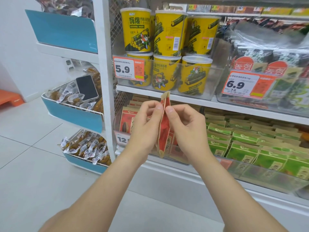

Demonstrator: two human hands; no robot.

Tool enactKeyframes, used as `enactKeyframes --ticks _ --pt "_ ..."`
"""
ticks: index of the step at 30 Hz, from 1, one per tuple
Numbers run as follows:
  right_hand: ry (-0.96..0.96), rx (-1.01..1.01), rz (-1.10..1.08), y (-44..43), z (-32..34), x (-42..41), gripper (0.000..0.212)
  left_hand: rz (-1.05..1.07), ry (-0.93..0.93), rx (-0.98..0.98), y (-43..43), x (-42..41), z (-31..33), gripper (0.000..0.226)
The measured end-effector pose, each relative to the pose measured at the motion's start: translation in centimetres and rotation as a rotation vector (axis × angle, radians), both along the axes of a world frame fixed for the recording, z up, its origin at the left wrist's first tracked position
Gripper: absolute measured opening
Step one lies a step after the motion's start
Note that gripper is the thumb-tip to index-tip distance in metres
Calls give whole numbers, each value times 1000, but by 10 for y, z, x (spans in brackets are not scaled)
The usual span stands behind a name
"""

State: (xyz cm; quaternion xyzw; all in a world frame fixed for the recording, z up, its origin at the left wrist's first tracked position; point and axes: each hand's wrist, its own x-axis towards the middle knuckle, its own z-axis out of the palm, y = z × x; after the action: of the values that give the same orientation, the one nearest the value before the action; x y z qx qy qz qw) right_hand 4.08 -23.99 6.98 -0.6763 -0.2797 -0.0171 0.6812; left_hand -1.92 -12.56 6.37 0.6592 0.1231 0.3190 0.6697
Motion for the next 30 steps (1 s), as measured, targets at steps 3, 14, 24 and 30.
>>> enactKeyframes --ticks 3,14,24,30 --pt "187 58 13 -5 3 3 10 -107 -19 -136 -14 4 0 14" --pt "413 141 100 -11 6 12 13 -203 13 -335 -28 14 4 18" --pt "329 107 132 -26 2 20 12 -235 14 -216 -29 21 -2 20" --pt "-5 -141 163 -32 -4 26 20 -216 -86 -304 -16 20 4 21"
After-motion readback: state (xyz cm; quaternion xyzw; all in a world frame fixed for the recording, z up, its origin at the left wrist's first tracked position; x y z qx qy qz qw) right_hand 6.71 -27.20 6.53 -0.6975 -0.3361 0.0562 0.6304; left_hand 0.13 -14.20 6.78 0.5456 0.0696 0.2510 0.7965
